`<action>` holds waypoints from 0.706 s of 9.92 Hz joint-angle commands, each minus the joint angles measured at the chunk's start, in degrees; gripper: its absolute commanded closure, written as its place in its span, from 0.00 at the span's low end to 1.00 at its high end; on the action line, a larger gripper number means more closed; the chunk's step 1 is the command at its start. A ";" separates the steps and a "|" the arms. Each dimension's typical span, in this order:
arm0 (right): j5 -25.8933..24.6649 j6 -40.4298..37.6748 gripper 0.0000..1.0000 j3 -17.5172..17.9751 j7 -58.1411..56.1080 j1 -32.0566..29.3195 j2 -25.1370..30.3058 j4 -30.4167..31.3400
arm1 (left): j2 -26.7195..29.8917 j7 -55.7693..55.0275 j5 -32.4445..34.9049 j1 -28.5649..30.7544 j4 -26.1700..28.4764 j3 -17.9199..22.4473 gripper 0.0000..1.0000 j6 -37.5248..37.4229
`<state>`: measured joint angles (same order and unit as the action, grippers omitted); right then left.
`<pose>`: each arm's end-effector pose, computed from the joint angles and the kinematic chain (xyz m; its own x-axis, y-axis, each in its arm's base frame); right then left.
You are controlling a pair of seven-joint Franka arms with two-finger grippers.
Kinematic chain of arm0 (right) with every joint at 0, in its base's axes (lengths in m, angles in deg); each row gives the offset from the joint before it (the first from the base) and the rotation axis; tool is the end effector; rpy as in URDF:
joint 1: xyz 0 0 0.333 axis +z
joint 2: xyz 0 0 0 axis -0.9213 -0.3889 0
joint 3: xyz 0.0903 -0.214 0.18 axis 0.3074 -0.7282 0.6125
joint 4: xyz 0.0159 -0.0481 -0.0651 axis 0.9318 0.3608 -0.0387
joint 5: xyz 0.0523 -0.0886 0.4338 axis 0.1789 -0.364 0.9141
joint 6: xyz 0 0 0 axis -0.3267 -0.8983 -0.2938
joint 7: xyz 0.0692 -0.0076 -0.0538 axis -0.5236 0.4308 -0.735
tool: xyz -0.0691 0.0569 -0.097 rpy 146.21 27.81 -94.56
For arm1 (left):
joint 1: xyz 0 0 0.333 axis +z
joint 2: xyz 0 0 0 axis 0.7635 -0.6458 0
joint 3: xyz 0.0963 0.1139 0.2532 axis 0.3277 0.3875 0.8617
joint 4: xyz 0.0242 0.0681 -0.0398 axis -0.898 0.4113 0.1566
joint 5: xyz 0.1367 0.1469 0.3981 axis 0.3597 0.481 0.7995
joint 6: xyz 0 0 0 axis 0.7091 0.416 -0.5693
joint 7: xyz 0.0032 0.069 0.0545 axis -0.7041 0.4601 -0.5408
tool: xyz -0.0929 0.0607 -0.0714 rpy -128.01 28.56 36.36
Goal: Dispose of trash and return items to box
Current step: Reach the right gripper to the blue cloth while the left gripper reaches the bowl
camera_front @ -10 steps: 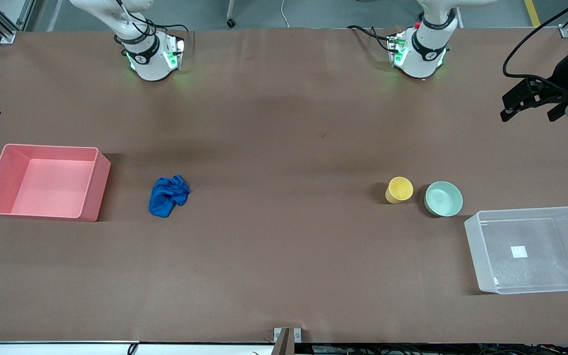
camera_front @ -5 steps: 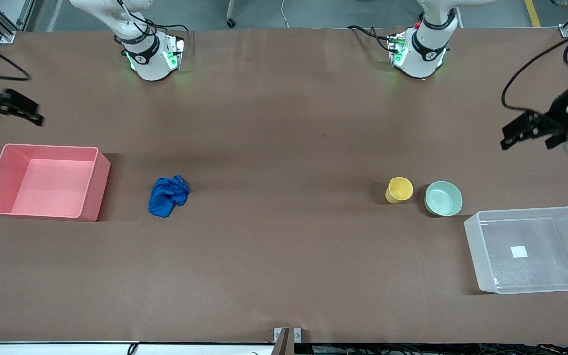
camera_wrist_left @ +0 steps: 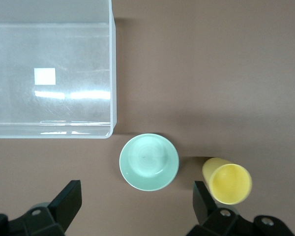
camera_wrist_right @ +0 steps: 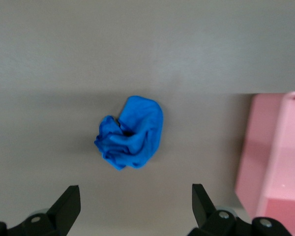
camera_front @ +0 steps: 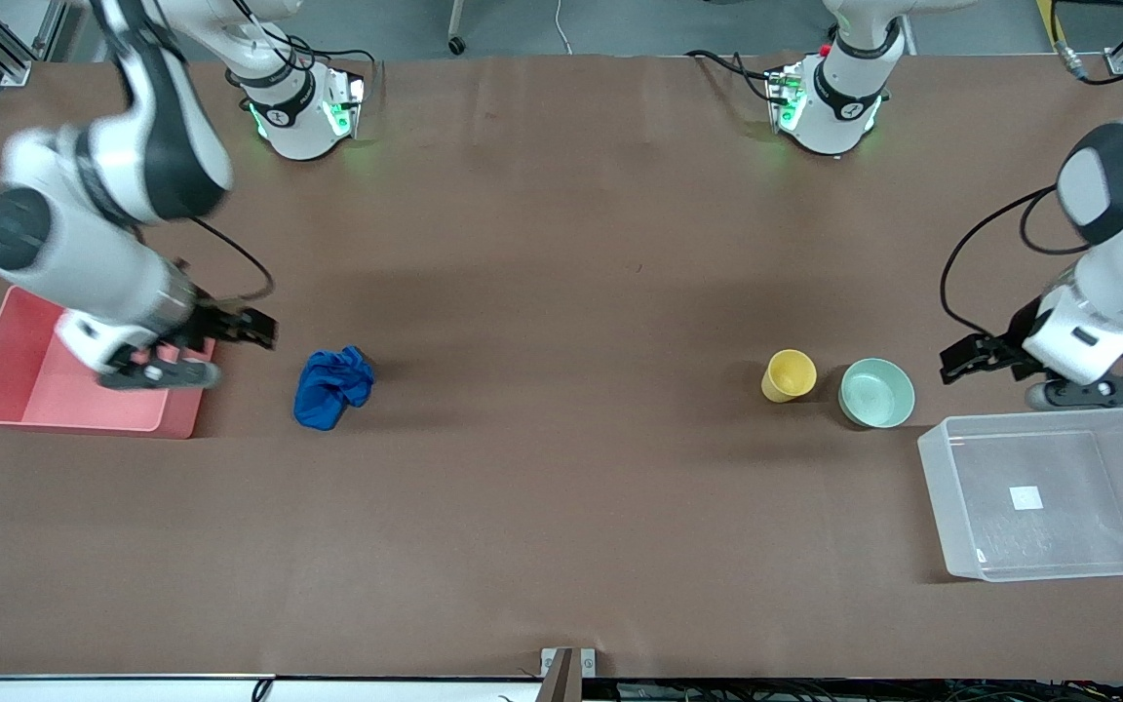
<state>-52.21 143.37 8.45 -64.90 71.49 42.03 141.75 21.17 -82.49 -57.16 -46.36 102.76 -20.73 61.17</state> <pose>0.6155 0.1079 0.2982 0.9974 0.0496 -0.0516 0.0493 -0.9988 -0.0063 0.6513 0.0072 0.3468 0.9962 0.0289 0.0821 0.0272 -0.9994 0.0217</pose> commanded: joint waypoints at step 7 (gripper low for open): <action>-7.24 27.44 0.00 -0.29 1.58 2.21 -12.39 12.20 | -14.39 1.69 0.95 2.65 11.66 -0.32 0.00 26.08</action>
<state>-58.09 168.36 7.99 -64.25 74.17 28.67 151.82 9.42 -81.03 -57.16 -44.53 113.79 -20.77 84.95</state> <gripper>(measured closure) 0.000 0.000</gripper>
